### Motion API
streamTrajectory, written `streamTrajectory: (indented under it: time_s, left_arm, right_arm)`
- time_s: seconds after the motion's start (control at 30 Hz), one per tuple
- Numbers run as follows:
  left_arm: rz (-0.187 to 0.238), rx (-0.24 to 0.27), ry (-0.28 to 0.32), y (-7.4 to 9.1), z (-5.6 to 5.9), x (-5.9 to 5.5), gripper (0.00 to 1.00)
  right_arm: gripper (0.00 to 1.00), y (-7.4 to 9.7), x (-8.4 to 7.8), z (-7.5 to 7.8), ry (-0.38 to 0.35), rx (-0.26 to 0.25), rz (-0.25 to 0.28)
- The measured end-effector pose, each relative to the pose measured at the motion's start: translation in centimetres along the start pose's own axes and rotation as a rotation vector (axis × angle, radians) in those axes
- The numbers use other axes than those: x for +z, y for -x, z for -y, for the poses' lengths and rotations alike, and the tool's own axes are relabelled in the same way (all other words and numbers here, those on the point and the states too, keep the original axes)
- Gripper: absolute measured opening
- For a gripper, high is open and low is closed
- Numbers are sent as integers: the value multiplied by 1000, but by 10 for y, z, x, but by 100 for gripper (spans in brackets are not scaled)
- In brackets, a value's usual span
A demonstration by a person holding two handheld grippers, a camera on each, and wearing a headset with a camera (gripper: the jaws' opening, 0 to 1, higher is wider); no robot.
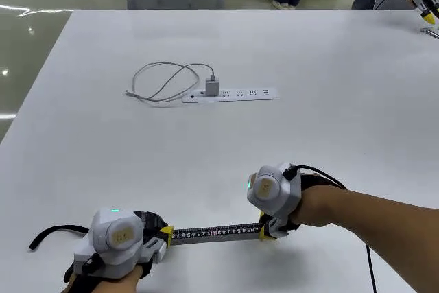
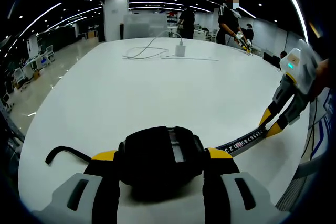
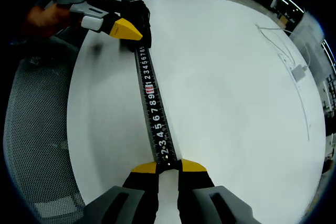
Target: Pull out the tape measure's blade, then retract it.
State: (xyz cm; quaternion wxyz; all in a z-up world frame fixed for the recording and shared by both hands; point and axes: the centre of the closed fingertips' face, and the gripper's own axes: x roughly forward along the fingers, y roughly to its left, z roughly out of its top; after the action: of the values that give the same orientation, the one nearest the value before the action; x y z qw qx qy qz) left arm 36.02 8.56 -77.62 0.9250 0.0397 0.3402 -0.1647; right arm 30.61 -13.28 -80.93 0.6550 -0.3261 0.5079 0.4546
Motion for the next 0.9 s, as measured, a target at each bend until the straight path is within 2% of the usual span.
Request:
streamTrajectory:
  time_s: [0.33, 0.53, 0.63, 0.67, 0.7, 0.9]
  left_arm:
    - [2, -4, -3, 0, 1, 0, 60]
    - [3, -3, -4, 1, 1, 1, 60]
    - [-3, -3, -1, 1, 1, 1, 60]
    - [-5, -3, 0, 1, 1, 1, 60]
    - [-6, -3, 0, 0, 0, 1, 60]
    - [-6, -3, 5, 0, 0, 1, 60]
  right_arm:
    - [9, -1, 3, -1, 2, -18, -6]
    - [9, -2, 5, -1, 16, -7, -8]
    - [8, -2, 7, -1, 8, -4, 0]
    - [8, -2, 7, -1, 44, -4, 7]
    - [8, -2, 7, -2, 47, -4, 7]
    - [8, -2, 10, -1, 19, 9, 28]
